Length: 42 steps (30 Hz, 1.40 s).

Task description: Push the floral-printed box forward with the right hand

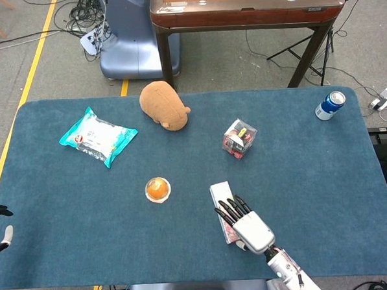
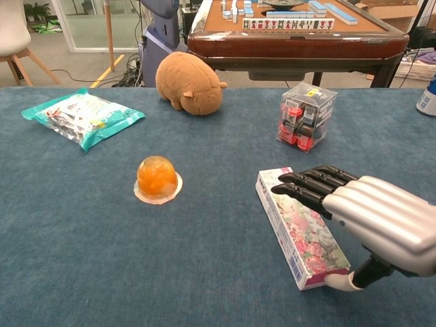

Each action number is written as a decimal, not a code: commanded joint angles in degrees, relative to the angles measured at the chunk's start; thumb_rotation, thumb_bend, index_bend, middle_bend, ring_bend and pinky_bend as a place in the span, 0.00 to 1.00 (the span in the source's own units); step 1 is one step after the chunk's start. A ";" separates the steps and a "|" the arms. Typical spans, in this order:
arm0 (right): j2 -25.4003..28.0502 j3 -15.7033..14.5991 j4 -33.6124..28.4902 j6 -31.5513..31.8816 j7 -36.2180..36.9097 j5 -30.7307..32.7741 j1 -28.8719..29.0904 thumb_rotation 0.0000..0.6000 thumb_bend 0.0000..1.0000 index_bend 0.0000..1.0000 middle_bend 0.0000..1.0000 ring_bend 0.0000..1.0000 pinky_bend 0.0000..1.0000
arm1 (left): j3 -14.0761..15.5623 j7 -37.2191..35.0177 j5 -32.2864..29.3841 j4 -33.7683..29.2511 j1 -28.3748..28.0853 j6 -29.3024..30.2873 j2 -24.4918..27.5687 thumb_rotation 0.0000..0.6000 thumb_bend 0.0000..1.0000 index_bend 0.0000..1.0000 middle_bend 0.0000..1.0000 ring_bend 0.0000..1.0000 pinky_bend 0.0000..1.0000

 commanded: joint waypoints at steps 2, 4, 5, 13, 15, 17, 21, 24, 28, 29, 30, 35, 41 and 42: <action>-0.16 0.92 0.23 0.34 -0.16 1.09 0.49 1.00 0.00 0.00 0.00 0.00 0.00 | -0.03 0.02 -0.05 0.04 0.01 -0.06 0.01 1.00 0.41 0.41 0.31 0.25 0.41; -0.17 1.40 0.32 0.38 -0.29 1.58 0.81 1.00 0.00 0.00 0.00 0.00 0.00 | -0.03 0.11 -0.04 0.12 0.00 -0.11 -0.02 1.00 0.41 0.41 0.31 0.25 0.41; -0.17 1.70 0.40 0.35 -0.41 1.90 1.06 1.00 0.00 0.00 0.00 0.00 0.00 | -0.03 0.17 -0.05 0.13 -0.01 -0.15 -0.05 1.00 0.41 0.41 0.31 0.25 0.41; -0.33 3.59 1.03 -0.02 -1.37 4.42 2.62 1.00 0.00 0.00 0.00 0.00 0.00 | -0.12 0.28 -0.30 0.18 0.00 -0.36 -0.06 1.00 0.41 0.41 0.31 0.25 0.41; -0.55 4.03 1.45 -0.18 -1.60 5.18 3.04 1.00 0.00 0.00 0.00 0.00 0.00 | -0.15 0.26 -0.36 0.19 0.00 -0.41 -0.07 1.00 0.41 0.41 0.31 0.25 0.41; -0.88 4.52 2.00 -0.49 -1.78 6.04 3.54 1.00 0.00 0.00 0.00 0.00 0.00 | -0.16 0.24 -0.37 0.19 -0.01 -0.46 -0.06 1.00 0.41 0.41 0.31 0.25 0.41; -1.77 5.45 3.03 -1.05 -2.37 7.58 4.56 1.00 0.00 0.00 0.00 0.00 0.00 | -0.16 0.16 -0.39 0.28 -0.01 -0.57 -0.03 1.00 0.41 0.41 0.31 0.25 0.41; -2.49 6.09 3.64 -1.37 -2.92 8.65 5.34 1.00 0.00 0.00 0.00 0.00 0.00 | -0.22 0.00 -0.53 0.36 0.02 -0.63 0.01 1.00 0.41 0.41 0.31 0.25 0.41; -3.41 6.87 4.51 -1.89 -3.59 10.07 6.42 1.00 0.00 0.00 0.00 0.00 0.00 | -0.31 -0.24 -0.68 0.49 0.05 -0.69 0.08 1.00 0.41 0.41 0.31 0.25 0.41; -3.73 7.15 4.83 -2.08 -3.81 10.58 6.77 1.00 0.00 0.00 0.00 0.00 0.00 | -0.32 -0.28 -0.71 0.55 0.05 -0.73 0.10 1.00 0.41 0.41 0.31 0.25 0.41; -3.95 7.38 5.06 -2.21 -3.95 10.99 7.03 1.00 0.00 0.00 0.00 0.00 0.00 | -0.32 -0.27 -0.70 0.61 0.05 -0.74 0.10 1.00 0.41 0.41 0.31 0.25 0.41; -5.20 8.85 6.52 -2.96 -4.87 13.08 8.78 1.00 0.00 0.00 0.00 0.00 0.00 | -0.34 -0.38 -0.65 0.66 0.05 -0.75 0.13 1.00 0.41 0.41 0.31 0.25 0.41; -6.51 10.86 7.65 -3.62 -5.87 15.45 11.02 1.00 0.00 0.00 0.00 0.00 0.00 | -0.47 -0.59 -0.79 0.77 0.10 -0.70 0.23 1.00 0.41 0.41 0.31 0.25 0.41; -6.78 11.30 7.78 -3.87 -6.10 16.13 11.50 1.00 0.00 0.00 0.00 0.00 0.00 | -0.45 -0.65 -0.75 0.77 0.13 -0.69 0.27 1.00 0.41 0.41 0.31 0.25 0.41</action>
